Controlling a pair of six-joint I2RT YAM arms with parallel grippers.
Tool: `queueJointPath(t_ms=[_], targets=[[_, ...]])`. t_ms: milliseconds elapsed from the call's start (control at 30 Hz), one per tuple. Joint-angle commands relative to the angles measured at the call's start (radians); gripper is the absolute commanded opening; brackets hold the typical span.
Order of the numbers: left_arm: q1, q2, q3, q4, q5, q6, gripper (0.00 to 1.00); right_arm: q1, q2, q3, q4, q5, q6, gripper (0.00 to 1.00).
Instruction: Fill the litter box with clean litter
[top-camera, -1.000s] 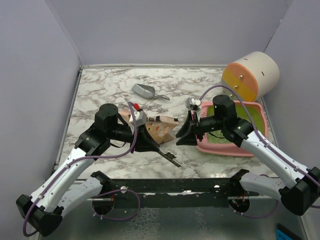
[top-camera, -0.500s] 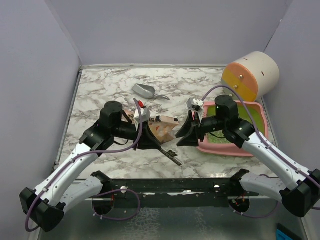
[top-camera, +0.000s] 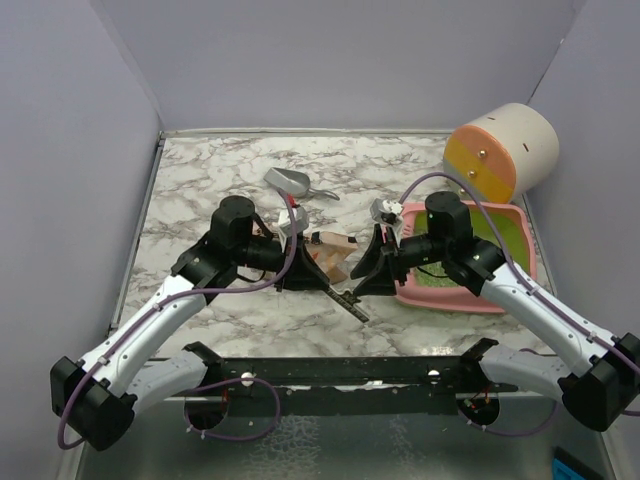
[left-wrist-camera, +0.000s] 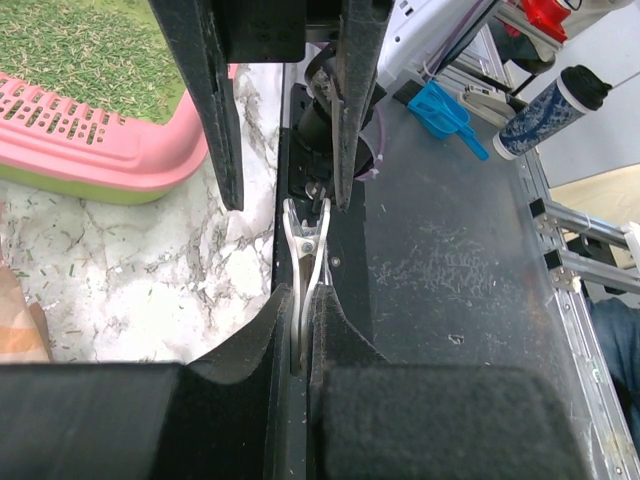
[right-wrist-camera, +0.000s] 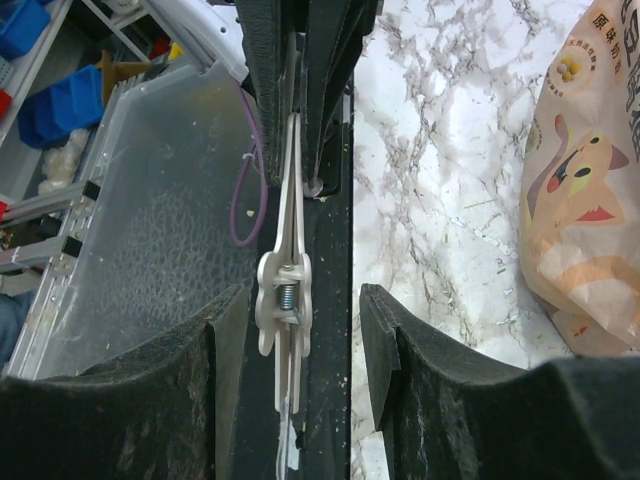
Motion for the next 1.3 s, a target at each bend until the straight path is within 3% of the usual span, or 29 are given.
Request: queueJointPath(t_ms=[0,233,300,367,433,600,633,700,767,1000,1100,1267], targets=[[0.0,0.019,0.048,0.058,-0.019,-0.012,0.0,0.011,0.004,-0.011,0.007,-0.02,-0.008,0.49],[0.0,0.033,0.056,0.085,-0.027,-0.022,0.0,0.016,0.02,-0.014,-0.016,-0.002,-0.02,0.36],[0.0,0.034,0.058,0.085,-0.03,-0.024,0.0,0.017,0.028,-0.013,-0.019,0.0,-0.021,0.25],[0.0,0.039,0.06,0.076,-0.04,-0.021,0.0,0.019,0.036,-0.005,-0.028,0.014,-0.024,0.07],[0.0,0.038,0.062,0.062,-0.069,-0.019,0.0,0.02,0.037,0.003,-0.035,0.042,-0.023,0.01],[0.0,0.03,0.134,-0.132,-0.326,0.14,0.29,0.02,0.033,0.052,-0.065,0.195,-0.031,0.01],[0.0,0.017,0.147,-0.18,-0.408,0.165,0.39,0.02,0.037,0.074,-0.082,0.23,-0.044,0.01],[0.0,-0.02,0.163,-0.217,-0.604,0.196,0.74,0.02,0.048,0.116,-0.112,0.274,-0.085,0.01],[-0.001,-0.067,0.167,-0.23,-0.755,0.244,0.87,0.02,0.067,0.17,-0.148,0.301,-0.144,0.01],[-0.001,-0.101,0.227,-0.366,-0.877,0.47,0.78,0.031,0.201,0.374,-0.303,0.524,-0.447,0.01],[0.0,-0.075,0.214,-0.412,-0.889,0.615,0.76,0.031,0.309,0.49,-0.39,0.625,-0.52,0.01],[-0.002,-0.028,0.167,-0.403,-0.987,0.807,0.69,0.032,0.443,0.638,-0.469,0.661,-0.579,0.01]])
